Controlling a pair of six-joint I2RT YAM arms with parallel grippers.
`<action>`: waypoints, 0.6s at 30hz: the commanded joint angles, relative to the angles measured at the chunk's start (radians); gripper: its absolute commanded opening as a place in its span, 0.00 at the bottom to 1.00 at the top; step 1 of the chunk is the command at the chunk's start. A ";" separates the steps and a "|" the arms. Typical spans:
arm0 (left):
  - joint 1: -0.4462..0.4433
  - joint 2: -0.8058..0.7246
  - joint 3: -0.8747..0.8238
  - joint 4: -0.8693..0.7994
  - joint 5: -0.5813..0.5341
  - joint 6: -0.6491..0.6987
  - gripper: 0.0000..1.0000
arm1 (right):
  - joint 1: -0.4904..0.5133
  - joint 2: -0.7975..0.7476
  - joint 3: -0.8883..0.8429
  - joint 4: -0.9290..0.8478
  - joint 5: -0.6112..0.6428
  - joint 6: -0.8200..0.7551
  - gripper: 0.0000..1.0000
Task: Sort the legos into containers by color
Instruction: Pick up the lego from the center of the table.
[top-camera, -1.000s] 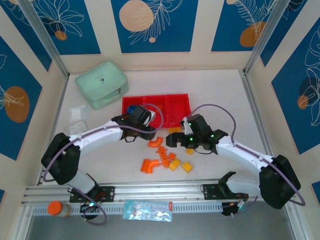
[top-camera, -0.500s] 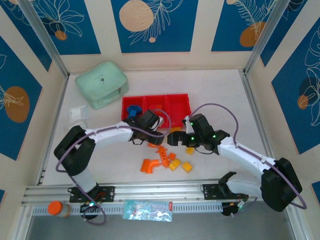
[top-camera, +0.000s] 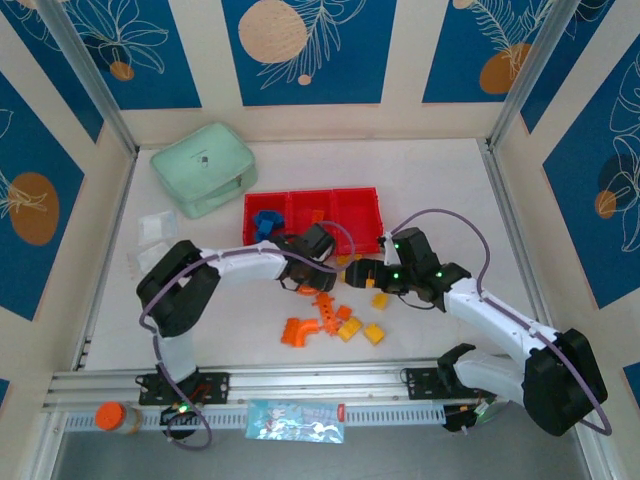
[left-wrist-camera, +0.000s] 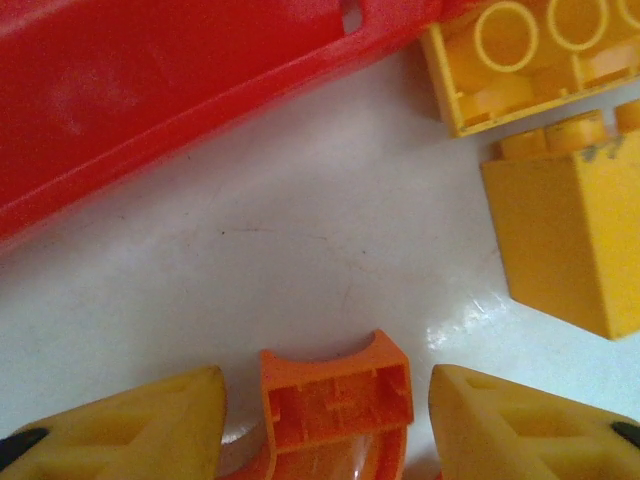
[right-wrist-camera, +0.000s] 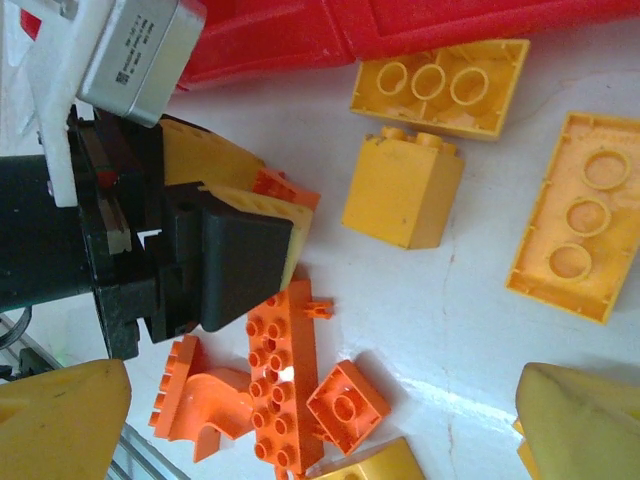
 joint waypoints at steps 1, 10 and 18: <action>-0.009 0.039 0.047 -0.045 -0.028 0.010 0.52 | -0.010 -0.018 -0.014 0.010 -0.036 0.010 0.99; -0.009 0.008 0.038 -0.064 -0.058 0.012 0.35 | -0.024 -0.021 -0.009 0.014 -0.056 0.008 0.99; -0.006 -0.127 0.076 -0.149 -0.108 0.062 0.31 | -0.036 -0.021 0.023 0.001 -0.064 -0.011 0.99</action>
